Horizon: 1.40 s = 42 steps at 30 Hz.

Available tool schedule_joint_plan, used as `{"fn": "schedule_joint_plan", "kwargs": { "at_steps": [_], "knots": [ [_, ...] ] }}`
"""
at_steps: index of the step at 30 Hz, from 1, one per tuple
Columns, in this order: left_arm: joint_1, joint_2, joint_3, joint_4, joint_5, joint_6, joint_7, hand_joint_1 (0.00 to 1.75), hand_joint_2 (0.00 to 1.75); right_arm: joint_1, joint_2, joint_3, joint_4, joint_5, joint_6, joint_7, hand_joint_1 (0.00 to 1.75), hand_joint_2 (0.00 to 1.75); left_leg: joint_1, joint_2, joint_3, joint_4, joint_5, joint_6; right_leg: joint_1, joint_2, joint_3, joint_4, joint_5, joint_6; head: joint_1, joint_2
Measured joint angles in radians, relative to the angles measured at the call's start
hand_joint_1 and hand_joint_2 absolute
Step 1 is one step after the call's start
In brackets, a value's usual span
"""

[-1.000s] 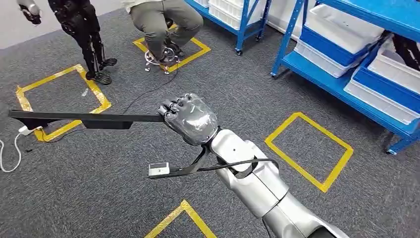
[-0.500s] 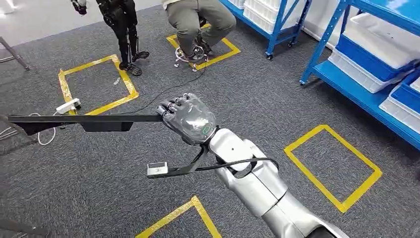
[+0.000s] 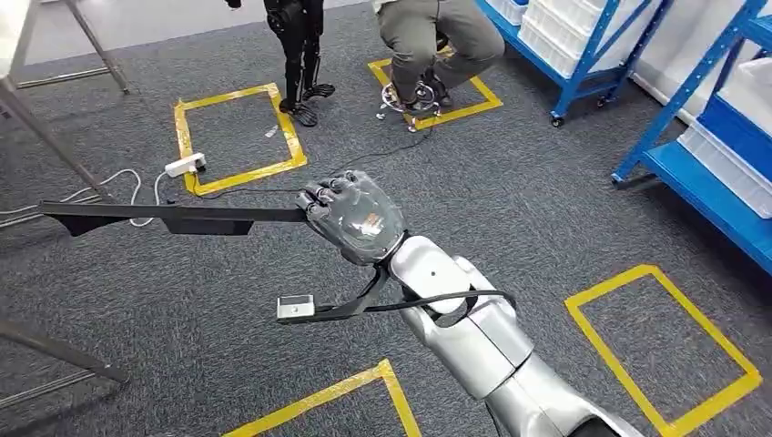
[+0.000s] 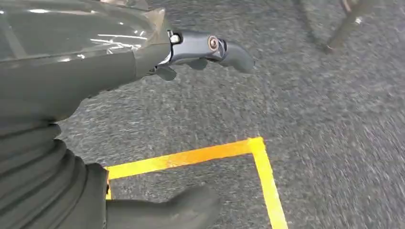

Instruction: Take the parts from the cabinet and place them on the table.

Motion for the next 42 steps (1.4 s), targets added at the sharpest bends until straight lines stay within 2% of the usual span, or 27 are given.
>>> {"fn": "schedule_joint_plan", "kwargs": {
  "at_steps": [1,2,5,6,7,8,10,12,13,15,16,17,20,21,23,25,27,28,30,31,32,36,37,38,39,41,42],
  "knots": [
    [0.0,0.0,0.0,0.0,0.0,0.0,0.0,0.0,1.75,-0.001,0.0,0.0,0.0,0.0,0.0,0.0,1.73,1.75,0.003,-0.009,-0.002,0.0,0.003,-0.005,-0.007,0.053,0.028,-0.064,0.012,0.001,0.002,0.0],
    [-0.001,0.002,0.0,0.0,0.0,0.0,0.0,0.0,1.75,0.0,0.002,0.0,0.0,0.0,0.0,0.0,1.73,1.75,-0.003,-0.021,-0.006,-0.001,0.006,-0.014,0.006,0.057,0.026,-0.068,0.019,-0.011,0.002,0.0],
    [0.003,0.001,0.0,0.0,0.0,0.0,0.0,0.0,1.75,0.001,0.003,0.0,0.0,0.0,0.0,0.0,1.73,1.75,0.005,-0.045,-0.012,-0.013,0.022,-0.038,0.018,0.026,0.029,-0.066,0.03,-0.028,0.002,0.0],
    [0.005,0.0,0.0,0.0,0.0,0.0,0.0,0.0,1.75,0.0,0.006,0.001,0.0,0.0,0.0,0.0,1.73,1.75,0.009,-0.038,-0.018,-0.008,0.02,-0.038,-0.003,0.016,0.03,-0.076,0.039,-0.042,0.0,0.0],
    [0.007,-0.001,0.0,0.0,0.0,0.0,-0.002,0.0,1.75,0.0,0.011,0.001,0.0,0.001,0.0,0.0,1.73,1.75,0.002,0.025,-0.028,0.017,-0.003,-0.033,0.003,0.006,0.031,-0.077,0.042,-0.046,-0.001,0.0],
    [0.006,-0.002,0.0,0.0,0.0,0.0,-0.003,0.0,1.75,0.0,0.012,0.0,0.0,0.001,0.0,0.0,1.73,1.75,-0.001,0.062,-0.051,0.072,-0.044,-0.033,0.007,-0.008,0.03,-0.077,0.043,-0.06,-0.006,0.0],
    [0.004,-0.002,0.0,0.0,0.002,0.0,-0.008,0.0,1.75,0.001,0.008,0.0,0.0,0.001,0.0,0.0,1.73,1.75,-0.001,0.078,-0.113,0.217,-0.116,-0.035,0.017,-0.035,0.028,-0.076,0.043,-0.065,-0.005,0.0],
    [0.006,-0.002,0.0,0.0,0.002,0.0,-0.011,0.0,1.75,0.005,0.005,0.0,0.0,0.006,0.001,0.0,1.73,1.75,-0.001,0.08,-0.135,0.275,-0.124,-0.037,0.021,-0.063,0.025,-0.076,0.043,-0.065,-0.005,0.0],
    [0.007,-0.002,0.0,0.0,0.002,-0.001,-0.012,0.0,1.75,0.008,0.005,0.0,0.0,0.007,0.001,0.0,1.73,1.75,-0.001,0.082,-0.111,0.238,-0.1,-0.037,0.023,-0.076,0.025,-0.076,0.042,-0.065,-0.006,0.0],
    [0.007,0.0,0.0,0.0,0.001,-0.002,-0.013,0.0,1.75,0.009,0.005,0.0,0.0,0.008,0.001,0.0,1.73,1.75,-0.001,0.106,-0.015,0.082,-0.036,-0.033,0.023,-0.097,0.025,-0.075,0.041,-0.065,-0.006,0.0],
    [0.005,0.0,0.0,0.0,0.0,-0.002,-0.013,0.0,1.75,0.008,0.005,0.0,-0.001,0.008,0.001,0.001,1.73,1.75,-0.006,0.156,0.019,0.017,-0.039,-0.029,0.028,-0.106,0.025,-0.074,0.039,-0.062,-0.007,0.0],
    [0.002,0.002,0.0,0.0,0.0,-0.003,-0.013,0.0,1.75,0.006,0.004,-0.001,-0.003,0.008,0.001,0.002,1.73,1.75,-0.011,0.147,0.021,0.013,-0.031,-0.022,0.043,-0.114,0.018,-0.069,0.035,-0.057,-0.006,0.0],
    [0.001,0.002,0.0,0.0,-0.002,-0.003,-0.011,0.0,1.75,0.007,0.003,-0.003,-0.009,0.011,0.001,0.006,1.73,1.75,-0.018,0.115,0.012,0.012,-0.029,-0.006,0.037,-0.139,0.023,-0.075,0.034,-0.047,-0.002,0.0],
    [0.002,0.002,0.0,0.0,-0.002,-0.003,-0.008,0.0,1.75,0.007,0.005,-0.003,-0.013,0.013,0.001,0.006,1.73,1.75,-0.009,0.106,0.017,0.001,-0.021,0.005,0.043,-0.132,0.023,-0.069,0.029,-0.039,-0.001,0.0],
    [-0.001,0.001,0.0,0.0,0.0,-0.002,-0.002,0.0,1.75,0.007,0.004,-0.003,-0.019,0.016,0.001,0.006,1.73,1.75,-0.007,0.093,0.017,-0.003,-0.015,0.013,0.03,-0.055,-0.009,-0.004,-0.013,-0.038,0.0,0.0],
    [-0.004,0.002,0.0,0.0,0.0,-0.002,-0.002,0.0,1.75,0.009,0.0,-0.005,-0.019,0.015,0.002,0.006,1.73,1.75,-0.008,0.072,0.012,-0.002,-0.012,0.018,0.025,-0.033,-0.079,0.156,-0.083,-0.044,0.001,0.0],
    [-0.002,0.003,0.0,0.0,0.003,-0.002,-0.002,0.0,1.75,0.014,0.0,-0.004,-0.019,0.016,0.003,0.006,1.73,1.75,-0.008,0.046,0.008,-0.002,-0.01,0.018,0.018,-0.03,-0.117,0.24,-0.103,-0.036,0.0,0.0],
    [-0.001,0.003,0.001,0.0,0.004,-0.002,-0.002,0.0,1.75,0.014,0.0,-0.003,-0.019,0.016,0.004,0.006,1.73,1.75,-0.008,0.034,0.008,-0.001,-0.009,0.016,0.013,-0.029,-0.101,0.21,-0.086,-0.027,0.002,0.0],
    [0.002,0.002,0.002,0.0,0.006,-0.001,-0.002,0.0,1.75,0.011,0.002,-0.003,-0.019,0.016,0.005,0.005,1.73,1.75,-0.005,0.006,0.008,0.0,-0.005,0.01,0.0,-0.012,-0.016,0.041,-0.016,-0.006,0.0,0.0],
    [0.001,0.002,0.002,0.0,0.006,-0.001,-0.002,0.0,1.75,0.01,0.005,-0.003,-0.019,0.016,0.005,0.003,1.73,1.75,-0.003,-0.005,0.006,-0.001,-0.003,0.005,-0.007,0.031,0.024,-0.041,0.011,0.0,0.002,0.0],
    [0.0,0.002,0.003,0.0,0.007,0.0,-0.002,0.0,1.75,0.009,0.006,-0.002,-0.019,0.015,0.005,0.002,1.73,1.75,-0.006,-0.015,0.002,0.002,0.0,-0.003,-0.005,0.058,0.026,-0.064,0.014,-0.001,0.0,0.0],
    [0.012,0.001,0.005,0.0,0.01,0.002,-0.003,0.0,1.75,0.006,0.018,0.002,-0.019,0.014,0.005,-0.004,1.73,1.75,0.001,-0.049,-0.01,-0.013,0.018,-0.033,0.004,0.016,0.03,-0.072,0.032,-0.028,0.0,0.0],
    [0.013,0.0,0.005,0.0,0.01,0.003,-0.003,0.0,1.75,0.005,0.022,0.003,-0.019,0.014,0.005,-0.004,1.73,1.75,0.004,-0.01,-0.016,-0.001,0.007,-0.031,-0.008,0.003,0.033,-0.076,0.037,-0.035,-0.003,0.0],
    [0.012,-0.002,0.005,0.0,0.01,0.003,-0.004,0.0,1.75,0.004,0.026,0.004,-0.019,0.014,0.005,-0.004,1.73,1.75,-0.003,0.042,-0.031,0.033,-0.021,-0.03,-0.004,-0.005,0.033,-0.077,0.038,-0.045,-0.006,0.0],
    [0.009,-0.002,0.005,0.0,0.01,0.003,-0.004,0.0,1.75,0.003,0.027,0.004,-0.019,0.013,0.005,-0.004,1.73,1.75,-0.003,0.068,-0.064,0.107,-0.065,-0.032,0.003,-0.02,0.033,-0.077,0.037,-0.052,-0.008,0.0],
    [0.008,-0.001,0.005,0.0,0.01,0.002,-0.008,0.0,1.75,0.002,0.026,0.004,-0.017,0.013,0.005,-0.004,1.73,1.75,-0.003,0.076,-0.131,0.256,-0.13,-0.034,0.011,-0.048,0.031,-0.077,0.035,-0.056,-0.008,0.0],
    [0.009,-0.001,0.005,0.0,0.01,0.002,-0.009,0.0,1.75,0.003,0.025,0.006,-0.014,0.013,0.005,-0.004,1.73,1.75,-0.003,0.078,-0.147,0.293,-0.136,-0.035,0.014,-0.061,0.03,-0.077,0.035,-0.056,-0.007,0.0]
  ]
}}
